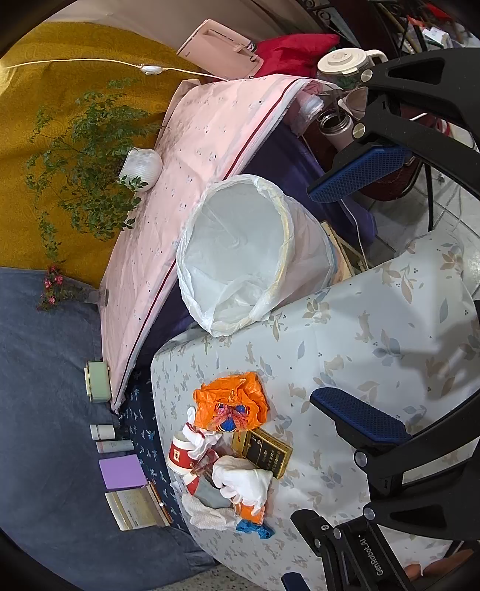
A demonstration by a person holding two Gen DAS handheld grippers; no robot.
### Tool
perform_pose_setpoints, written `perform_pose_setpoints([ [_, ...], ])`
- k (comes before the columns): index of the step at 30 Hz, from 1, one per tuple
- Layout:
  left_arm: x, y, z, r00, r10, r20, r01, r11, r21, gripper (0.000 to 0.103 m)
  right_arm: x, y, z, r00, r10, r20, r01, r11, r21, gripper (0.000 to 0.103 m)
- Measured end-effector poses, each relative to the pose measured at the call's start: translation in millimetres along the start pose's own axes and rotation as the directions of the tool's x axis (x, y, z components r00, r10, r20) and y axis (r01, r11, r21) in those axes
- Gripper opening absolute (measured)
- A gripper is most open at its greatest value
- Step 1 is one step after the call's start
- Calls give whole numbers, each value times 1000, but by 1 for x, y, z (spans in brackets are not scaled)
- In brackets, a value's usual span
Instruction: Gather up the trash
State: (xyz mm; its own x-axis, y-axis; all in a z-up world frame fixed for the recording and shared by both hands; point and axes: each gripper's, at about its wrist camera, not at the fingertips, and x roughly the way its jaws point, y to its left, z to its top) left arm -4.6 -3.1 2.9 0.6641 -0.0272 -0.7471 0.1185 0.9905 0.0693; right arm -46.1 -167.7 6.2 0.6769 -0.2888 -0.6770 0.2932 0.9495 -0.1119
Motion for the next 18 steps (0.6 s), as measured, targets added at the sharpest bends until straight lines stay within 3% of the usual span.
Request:
perform_pose_setpoints([
  [18, -3, 2, -1, 999, -8, 45, 7, 1000, 9, 96, -1, 7, -2, 1000, -9, 1, 9, 1000, -7, 96],
])
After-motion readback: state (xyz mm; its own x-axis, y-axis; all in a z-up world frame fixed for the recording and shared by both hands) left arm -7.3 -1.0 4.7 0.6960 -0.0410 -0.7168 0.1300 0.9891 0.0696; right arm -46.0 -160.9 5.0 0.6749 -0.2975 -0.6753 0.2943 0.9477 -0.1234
